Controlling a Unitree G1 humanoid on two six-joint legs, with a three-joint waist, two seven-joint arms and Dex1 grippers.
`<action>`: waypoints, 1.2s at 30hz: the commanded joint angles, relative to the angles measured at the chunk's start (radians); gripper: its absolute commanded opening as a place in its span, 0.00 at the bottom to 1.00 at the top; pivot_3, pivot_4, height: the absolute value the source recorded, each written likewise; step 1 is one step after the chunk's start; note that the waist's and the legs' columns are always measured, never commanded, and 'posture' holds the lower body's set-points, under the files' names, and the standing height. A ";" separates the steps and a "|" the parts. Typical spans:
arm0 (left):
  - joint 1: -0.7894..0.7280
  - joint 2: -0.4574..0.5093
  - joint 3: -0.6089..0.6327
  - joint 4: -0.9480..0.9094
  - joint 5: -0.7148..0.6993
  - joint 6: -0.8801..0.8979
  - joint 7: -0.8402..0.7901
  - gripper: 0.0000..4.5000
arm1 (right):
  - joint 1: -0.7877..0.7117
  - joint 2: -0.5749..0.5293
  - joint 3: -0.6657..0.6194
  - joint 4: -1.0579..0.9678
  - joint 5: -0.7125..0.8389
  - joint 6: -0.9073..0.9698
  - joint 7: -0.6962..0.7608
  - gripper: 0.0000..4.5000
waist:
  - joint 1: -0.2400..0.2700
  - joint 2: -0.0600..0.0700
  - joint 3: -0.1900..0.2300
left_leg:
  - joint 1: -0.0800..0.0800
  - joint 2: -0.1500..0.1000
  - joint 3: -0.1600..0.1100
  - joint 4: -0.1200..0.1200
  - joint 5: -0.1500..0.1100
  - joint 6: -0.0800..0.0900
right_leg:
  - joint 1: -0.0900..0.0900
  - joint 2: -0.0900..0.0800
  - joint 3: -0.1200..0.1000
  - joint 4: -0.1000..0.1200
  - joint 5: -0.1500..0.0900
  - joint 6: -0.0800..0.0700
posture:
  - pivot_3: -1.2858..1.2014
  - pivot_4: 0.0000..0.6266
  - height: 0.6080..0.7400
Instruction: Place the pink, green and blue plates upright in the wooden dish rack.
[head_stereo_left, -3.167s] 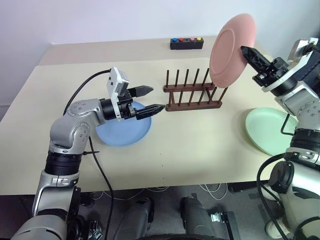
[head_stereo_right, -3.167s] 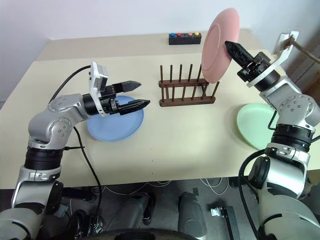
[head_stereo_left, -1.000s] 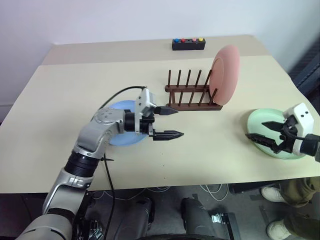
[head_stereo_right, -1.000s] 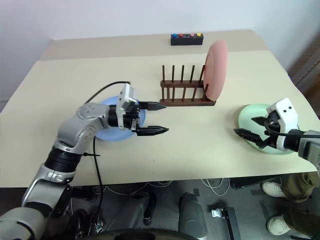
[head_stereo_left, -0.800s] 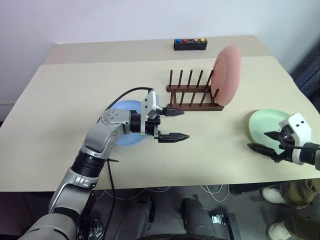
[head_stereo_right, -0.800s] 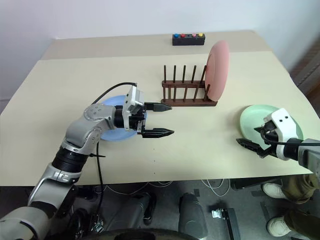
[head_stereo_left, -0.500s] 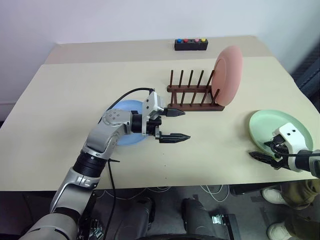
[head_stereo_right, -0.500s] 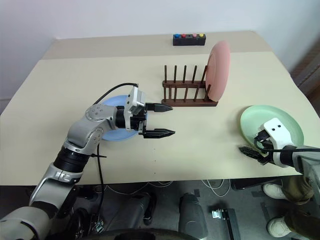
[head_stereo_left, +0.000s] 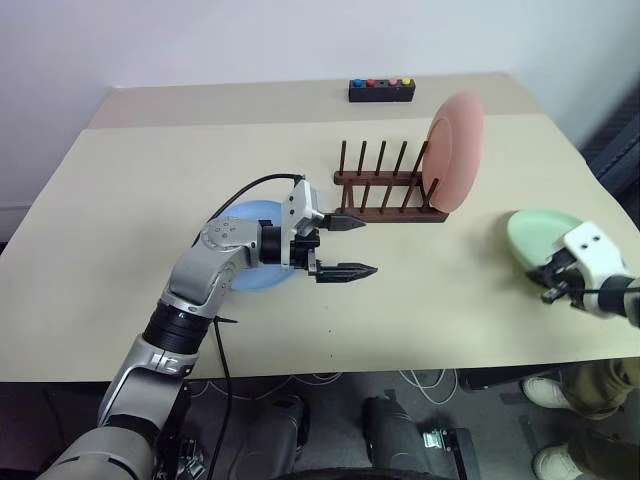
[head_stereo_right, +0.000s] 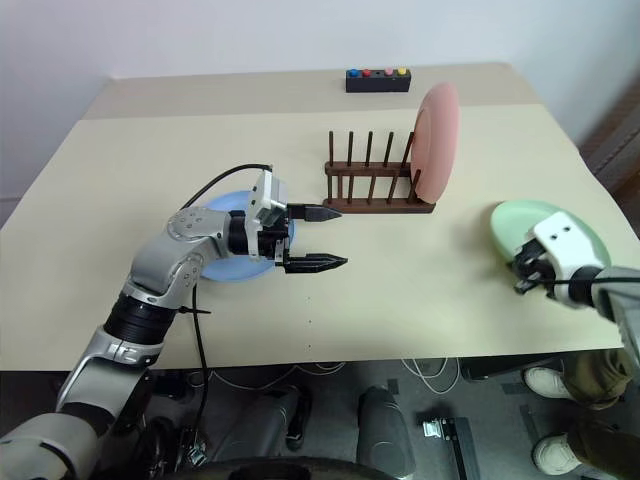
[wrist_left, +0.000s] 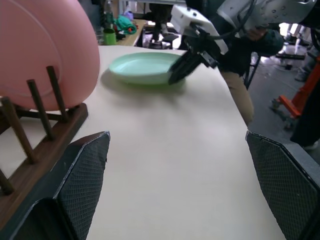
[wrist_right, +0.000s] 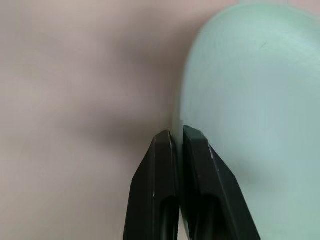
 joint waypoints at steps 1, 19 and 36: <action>-0.036 -0.023 0.050 -0.004 -0.028 -0.009 0.025 1.00 | -0.143 0.027 -0.083 0.088 0.004 -0.100 -0.084 0.01 | -0.001 0.000 0.000 | 0.000 0.000 0.000 0.000 0.000 0.000 | 0.000 0.000 0.000 0.000 0.000 0.000 | 0.52 0.24 1.00; -0.026 -0.016 0.141 -0.032 -0.067 0.008 0.085 1.00 | -0.749 0.411 -0.296 -0.065 0.822 0.062 -0.059 0.01 | -0.006 0.000 0.001 | -0.001 0.000 -0.002 -0.002 0.000 0.000 | -0.003 0.001 0.000 0.000 0.000 0.000 | 0.52 0.24 1.00; 0.047 0.084 0.177 -0.115 -0.079 0.050 0.124 1.00 | -0.672 0.549 -0.150 0.005 0.922 0.138 -0.049 0.01 | -0.023 0.001 0.001 | -0.001 0.000 -0.002 -0.003 0.000 0.000 | -0.004 0.001 0.000 0.001 0.000 0.000 | 0.52 0.24 1.00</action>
